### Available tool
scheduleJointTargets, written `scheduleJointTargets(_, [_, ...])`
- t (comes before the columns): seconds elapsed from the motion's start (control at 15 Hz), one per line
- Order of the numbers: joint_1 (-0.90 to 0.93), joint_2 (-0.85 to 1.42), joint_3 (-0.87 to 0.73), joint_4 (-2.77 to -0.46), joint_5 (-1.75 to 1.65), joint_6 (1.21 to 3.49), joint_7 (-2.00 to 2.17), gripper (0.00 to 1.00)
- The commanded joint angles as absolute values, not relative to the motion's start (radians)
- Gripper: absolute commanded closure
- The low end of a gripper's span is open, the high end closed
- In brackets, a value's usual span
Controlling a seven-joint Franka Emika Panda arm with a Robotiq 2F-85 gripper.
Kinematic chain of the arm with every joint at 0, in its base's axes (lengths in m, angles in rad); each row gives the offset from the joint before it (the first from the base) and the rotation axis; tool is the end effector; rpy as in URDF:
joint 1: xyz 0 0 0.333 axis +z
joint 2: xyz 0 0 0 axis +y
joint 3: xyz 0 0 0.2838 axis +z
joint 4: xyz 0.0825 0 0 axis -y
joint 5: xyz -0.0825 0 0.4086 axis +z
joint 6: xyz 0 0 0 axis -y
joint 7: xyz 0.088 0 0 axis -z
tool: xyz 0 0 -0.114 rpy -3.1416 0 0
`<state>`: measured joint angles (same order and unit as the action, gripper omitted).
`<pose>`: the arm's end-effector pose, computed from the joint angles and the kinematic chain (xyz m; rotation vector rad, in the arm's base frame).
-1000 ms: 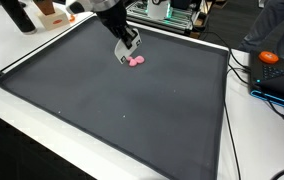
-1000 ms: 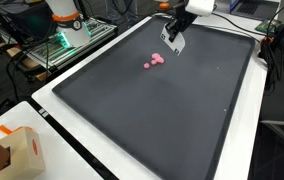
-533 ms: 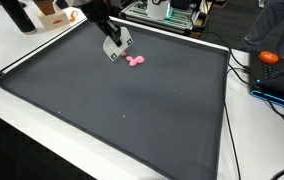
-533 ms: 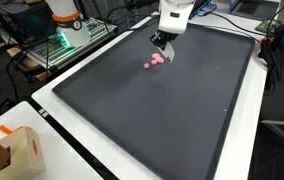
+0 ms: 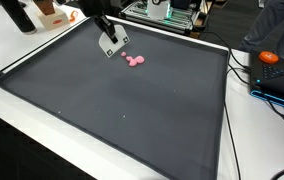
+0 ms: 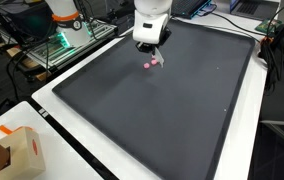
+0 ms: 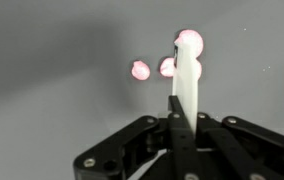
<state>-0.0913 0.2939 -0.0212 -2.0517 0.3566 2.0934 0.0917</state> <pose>0.5686 -0.0451 0.2239 -2.7766 0.5956 0.3527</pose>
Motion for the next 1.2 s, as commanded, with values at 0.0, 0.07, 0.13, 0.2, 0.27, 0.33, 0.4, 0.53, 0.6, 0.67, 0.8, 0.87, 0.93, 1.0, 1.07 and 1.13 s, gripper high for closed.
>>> scheduleJointTargets(0.0, [-0.11, 0.229, -0.032, -2.149, 0.409, 2.153, 0.043, 0.99])
scheduleJointTargets(0.07, [-0.113, 0.222, -0.035, -2.162, 0.415, 2.162, 0.035, 0.99])
scheduleJointTargets(0.13, [-0.115, 0.215, -0.037, -2.174, 0.419, 2.173, 0.029, 0.99])
scheduleJointTargets(0.2, [-0.117, 0.208, -0.039, -2.185, 0.423, 2.179, 0.021, 0.99])
scheduleJointTargets(0.27, [-0.118, 0.202, -0.041, -2.195, 0.423, 2.187, 0.015, 0.99])
scheduleJointTargets(0.33, [-0.119, 0.197, -0.043, -2.203, 0.425, 2.194, 0.009, 0.99])
scheduleJointTargets(0.4, [-0.119, 0.192, -0.045, -2.211, 0.426, 2.2, 0.007, 0.99])
scheduleJointTargets(0.53, [-0.12, 0.184, -0.047, -2.224, 0.424, 2.209, 0.002, 0.99])
scheduleJointTargets(0.6, [-0.12, 0.181, -0.049, -2.229, 0.42, 2.212, 0.003, 0.99])
scheduleJointTargets(0.67, [-0.12, 0.178, -0.05, -2.234, 0.418, 2.214, 0.003, 0.99])
scheduleJointTargets(0.8, [-0.119, 0.173, -0.054, -2.241, 0.409, 2.219, 0.006, 0.99])
scheduleJointTargets(0.87, [-0.118, 0.17, -0.055, -2.246, 0.405, 2.224, 0.008, 0.99])
scheduleJointTargets(0.93, [-0.118, 0.168, -0.057, -2.25, 0.401, 2.228, 0.008, 0.99])
scheduleJointTargets(1.0, [-0.116, 0.167, -0.058, -2.253, 0.395, 2.231, 0.01, 0.99])
scheduleJointTargets(1.07, [-0.114, 0.167, -0.059, -2.254, 0.384, 2.232, 0.013, 0.99])
scheduleJointTargets(1.13, [-0.113, 0.168, -0.06, -2.255, 0.374, 2.233, 0.016, 0.99])
